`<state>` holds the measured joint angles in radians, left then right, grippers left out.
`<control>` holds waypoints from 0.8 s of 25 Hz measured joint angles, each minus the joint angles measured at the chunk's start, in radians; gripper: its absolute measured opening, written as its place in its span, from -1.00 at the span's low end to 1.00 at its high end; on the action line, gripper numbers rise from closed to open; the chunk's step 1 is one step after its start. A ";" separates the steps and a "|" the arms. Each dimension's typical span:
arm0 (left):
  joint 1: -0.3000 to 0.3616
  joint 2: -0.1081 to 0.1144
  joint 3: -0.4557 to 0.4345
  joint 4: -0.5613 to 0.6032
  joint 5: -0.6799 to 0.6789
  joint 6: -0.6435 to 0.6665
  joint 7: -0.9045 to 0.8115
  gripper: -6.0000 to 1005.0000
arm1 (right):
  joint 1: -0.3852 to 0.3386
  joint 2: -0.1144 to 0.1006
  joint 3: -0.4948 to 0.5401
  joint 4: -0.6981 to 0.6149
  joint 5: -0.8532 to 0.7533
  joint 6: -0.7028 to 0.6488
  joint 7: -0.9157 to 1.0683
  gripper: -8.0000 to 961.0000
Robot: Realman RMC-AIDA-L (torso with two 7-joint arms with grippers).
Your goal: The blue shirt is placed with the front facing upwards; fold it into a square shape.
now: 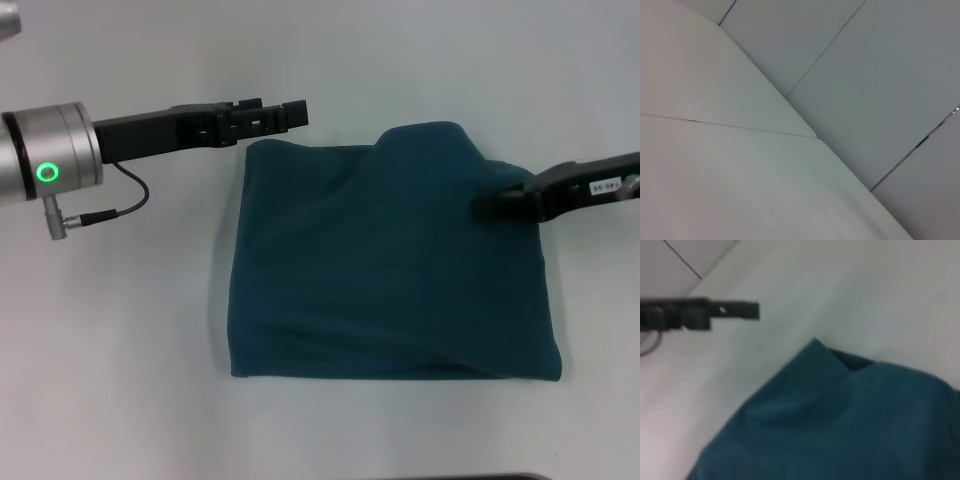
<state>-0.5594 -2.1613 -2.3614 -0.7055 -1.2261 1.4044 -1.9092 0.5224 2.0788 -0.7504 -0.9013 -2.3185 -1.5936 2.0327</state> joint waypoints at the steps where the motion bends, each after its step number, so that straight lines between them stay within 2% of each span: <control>1: -0.001 0.000 0.000 0.000 0.000 0.000 0.000 0.92 | 0.004 0.000 -0.004 0.016 -0.012 0.011 -0.001 -0.75; 14: -0.003 0.003 -0.001 0.000 0.000 0.000 0.001 0.92 | 0.016 0.002 -0.049 0.056 -0.127 0.023 0.021 -0.83; 20: 0.000 0.003 -0.001 -0.002 0.001 0.005 0.001 0.92 | -0.003 -0.004 -0.010 -0.001 -0.078 -0.019 0.011 -0.82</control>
<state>-0.5595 -2.1582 -2.3622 -0.7076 -1.2256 1.4097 -1.9081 0.5199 2.0751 -0.7607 -0.9026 -2.3963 -1.6126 2.0436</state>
